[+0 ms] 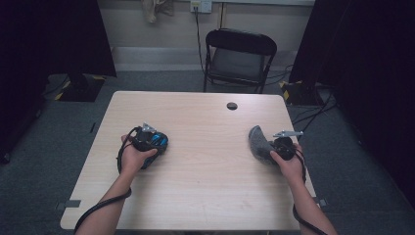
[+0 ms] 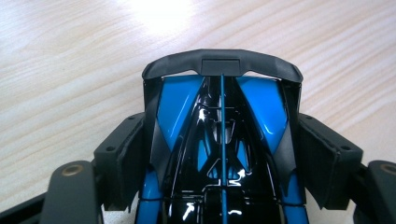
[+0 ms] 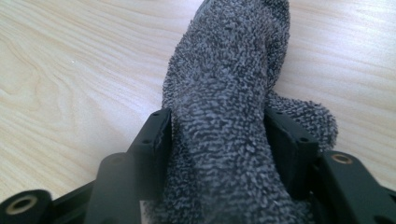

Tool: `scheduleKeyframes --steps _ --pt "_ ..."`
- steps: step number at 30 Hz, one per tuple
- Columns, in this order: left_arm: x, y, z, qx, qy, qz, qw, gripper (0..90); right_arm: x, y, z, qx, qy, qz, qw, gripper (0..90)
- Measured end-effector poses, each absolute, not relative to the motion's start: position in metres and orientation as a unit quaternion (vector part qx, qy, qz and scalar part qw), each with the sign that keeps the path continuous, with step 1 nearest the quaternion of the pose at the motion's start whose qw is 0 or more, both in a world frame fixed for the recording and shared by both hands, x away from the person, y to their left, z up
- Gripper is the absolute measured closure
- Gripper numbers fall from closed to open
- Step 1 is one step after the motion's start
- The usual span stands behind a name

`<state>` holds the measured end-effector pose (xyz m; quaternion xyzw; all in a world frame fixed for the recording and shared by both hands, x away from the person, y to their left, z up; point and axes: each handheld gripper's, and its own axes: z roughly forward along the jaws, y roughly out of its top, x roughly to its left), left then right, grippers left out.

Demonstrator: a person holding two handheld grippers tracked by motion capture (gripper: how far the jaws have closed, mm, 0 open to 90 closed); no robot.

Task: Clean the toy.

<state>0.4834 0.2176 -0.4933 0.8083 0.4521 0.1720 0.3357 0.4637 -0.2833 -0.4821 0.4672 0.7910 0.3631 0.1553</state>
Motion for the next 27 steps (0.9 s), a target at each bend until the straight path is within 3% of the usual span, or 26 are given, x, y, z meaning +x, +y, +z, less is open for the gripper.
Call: scheduleKeyframes --steps 15,27 --pt "0.481 0.223 -0.480 0.807 0.447 0.170 0.348 23.4 0.462 -0.283 -0.476 0.467 0.787 0.372 0.156 28.2" --pt "0.471 0.226 -0.468 0.802 0.445 0.158 0.365 18.3 0.461 -0.282 -0.462 0.462 0.787 0.378 0.153 20.8"
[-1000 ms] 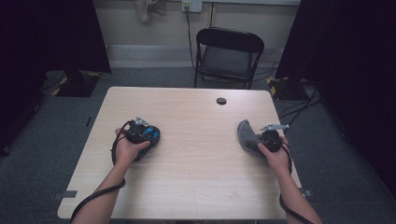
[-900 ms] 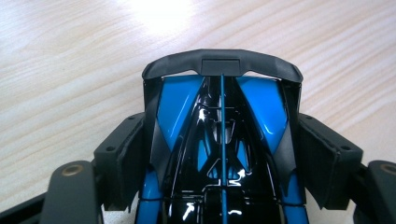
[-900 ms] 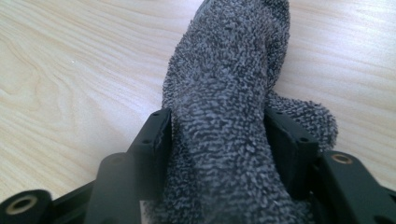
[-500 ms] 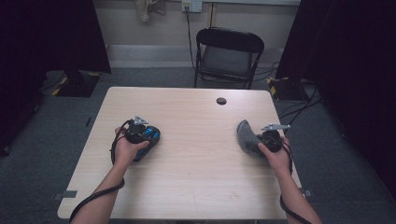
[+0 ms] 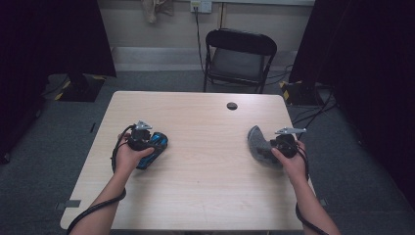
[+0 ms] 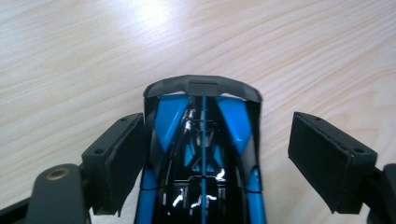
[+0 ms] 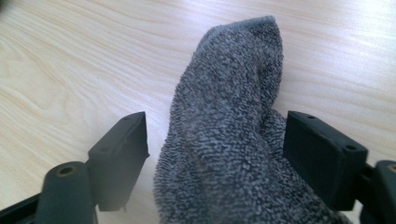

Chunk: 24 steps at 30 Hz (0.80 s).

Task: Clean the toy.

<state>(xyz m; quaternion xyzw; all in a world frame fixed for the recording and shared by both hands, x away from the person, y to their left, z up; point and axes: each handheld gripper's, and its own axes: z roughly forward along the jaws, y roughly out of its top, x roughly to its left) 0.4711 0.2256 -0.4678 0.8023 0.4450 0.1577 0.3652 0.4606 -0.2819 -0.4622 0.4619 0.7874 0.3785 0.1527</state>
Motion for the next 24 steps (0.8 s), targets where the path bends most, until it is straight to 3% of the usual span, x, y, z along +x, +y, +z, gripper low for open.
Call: scheduleKeyframes --steps 5,24 --pt "0.466 0.223 -0.458 0.804 0.433 0.149 0.378 18.1 0.457 -0.276 -0.454 0.456 0.793 0.380 0.140 15.9" --pt "0.442 0.218 -0.450 0.813 0.408 0.124 0.396 17.0 0.437 -0.268 -0.434 0.434 0.801 0.397 0.112 15.2"
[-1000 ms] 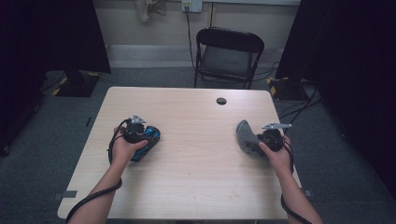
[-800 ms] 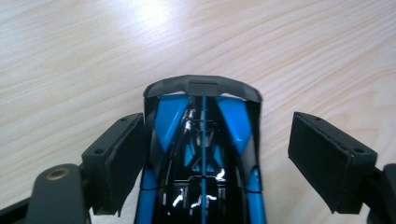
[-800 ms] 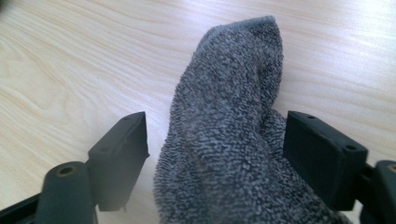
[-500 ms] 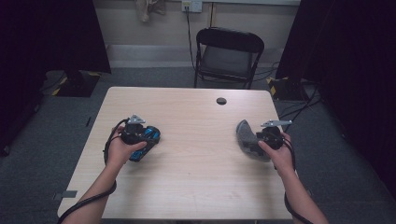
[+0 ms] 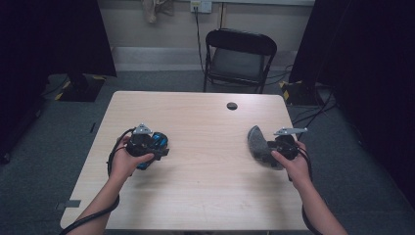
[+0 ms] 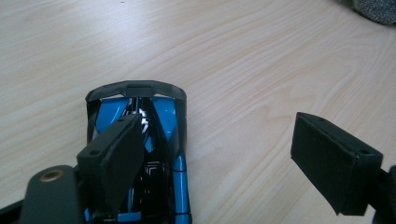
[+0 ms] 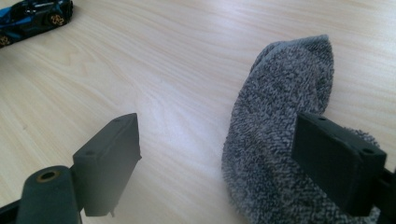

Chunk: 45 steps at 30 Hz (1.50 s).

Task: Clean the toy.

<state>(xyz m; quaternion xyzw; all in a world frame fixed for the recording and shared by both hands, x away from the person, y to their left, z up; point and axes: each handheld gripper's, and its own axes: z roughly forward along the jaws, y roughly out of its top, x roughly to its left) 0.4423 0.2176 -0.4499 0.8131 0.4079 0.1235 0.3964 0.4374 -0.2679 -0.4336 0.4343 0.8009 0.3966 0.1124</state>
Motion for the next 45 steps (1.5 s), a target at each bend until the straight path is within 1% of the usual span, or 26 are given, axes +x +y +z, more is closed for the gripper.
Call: scheduleKeyframes --steps 14,30,45 --pt "0.429 0.213 -0.449 0.815 0.403 0.117 0.401 16.8 0.427 -0.271 -0.432 0.419 0.808 0.401 0.105 15.1" --pt "0.405 0.205 -0.454 0.820 0.381 0.106 0.413 15.8 0.405 -0.270 -0.436 0.405 0.812 0.408 0.100 15.0" --pt "0.388 0.201 -0.464 0.828 0.359 0.088 0.420 15.7 0.388 -0.270 -0.449 0.393 0.818 0.409 0.091 15.0"
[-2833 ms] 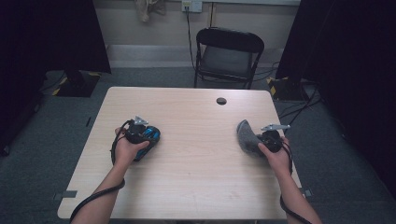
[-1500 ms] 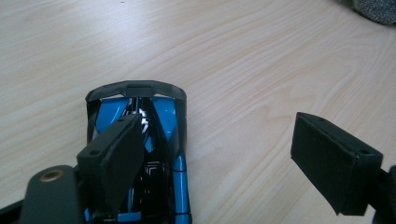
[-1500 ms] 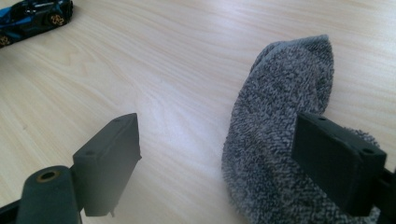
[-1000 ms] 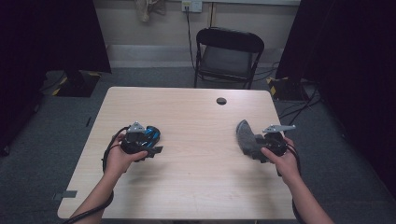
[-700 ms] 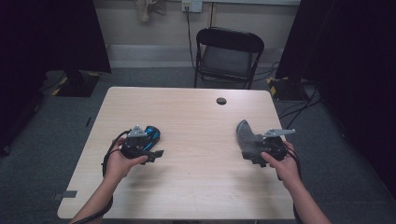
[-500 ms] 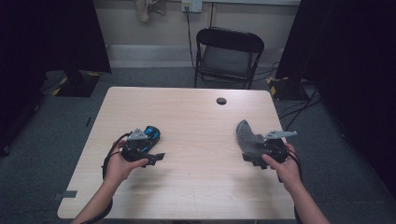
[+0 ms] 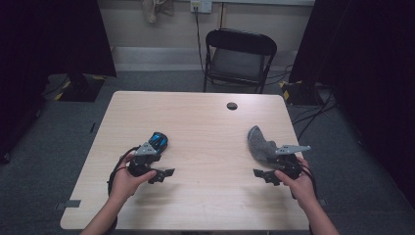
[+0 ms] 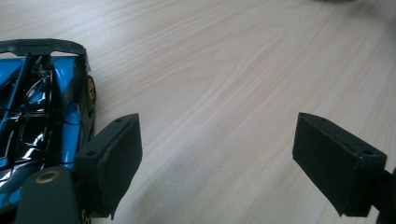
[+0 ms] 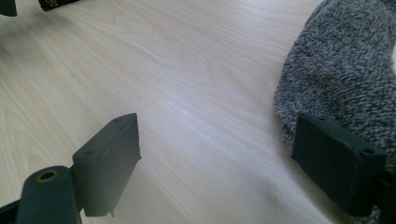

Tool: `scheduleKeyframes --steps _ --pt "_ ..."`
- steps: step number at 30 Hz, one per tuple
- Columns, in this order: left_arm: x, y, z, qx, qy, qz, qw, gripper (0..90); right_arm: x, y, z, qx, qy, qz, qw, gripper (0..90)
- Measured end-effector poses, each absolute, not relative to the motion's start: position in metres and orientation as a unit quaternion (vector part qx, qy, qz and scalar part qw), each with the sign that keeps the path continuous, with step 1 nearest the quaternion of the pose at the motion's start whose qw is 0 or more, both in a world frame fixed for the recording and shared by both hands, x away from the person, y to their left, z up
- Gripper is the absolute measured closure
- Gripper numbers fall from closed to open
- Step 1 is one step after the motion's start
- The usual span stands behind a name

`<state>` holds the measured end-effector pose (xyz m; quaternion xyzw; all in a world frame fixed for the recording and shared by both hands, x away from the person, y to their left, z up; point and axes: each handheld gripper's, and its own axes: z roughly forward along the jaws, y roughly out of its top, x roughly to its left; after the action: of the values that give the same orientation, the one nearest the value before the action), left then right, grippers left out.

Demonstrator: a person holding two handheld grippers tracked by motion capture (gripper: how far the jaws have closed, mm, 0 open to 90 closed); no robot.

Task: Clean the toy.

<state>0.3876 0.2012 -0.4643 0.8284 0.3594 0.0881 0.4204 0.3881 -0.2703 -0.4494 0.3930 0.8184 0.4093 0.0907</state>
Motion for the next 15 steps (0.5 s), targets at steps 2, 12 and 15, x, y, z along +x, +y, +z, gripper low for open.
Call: scheduleKeyframes --steps 2,12,15 --pt "0.385 0.201 -0.465 0.833 0.354 0.086 0.416 15.7 0.386 -0.269 -0.452 0.392 0.820 0.407 0.089 15.0" --pt "0.377 0.198 -0.469 0.838 0.343 0.078 0.418 15.7 0.380 -0.264 -0.460 0.388 0.823 0.407 0.084 15.0" --pt "0.374 0.198 -0.471 0.839 0.339 0.075 0.419 15.8 0.378 -0.262 -0.461 0.385 0.825 0.406 0.082 15.0"
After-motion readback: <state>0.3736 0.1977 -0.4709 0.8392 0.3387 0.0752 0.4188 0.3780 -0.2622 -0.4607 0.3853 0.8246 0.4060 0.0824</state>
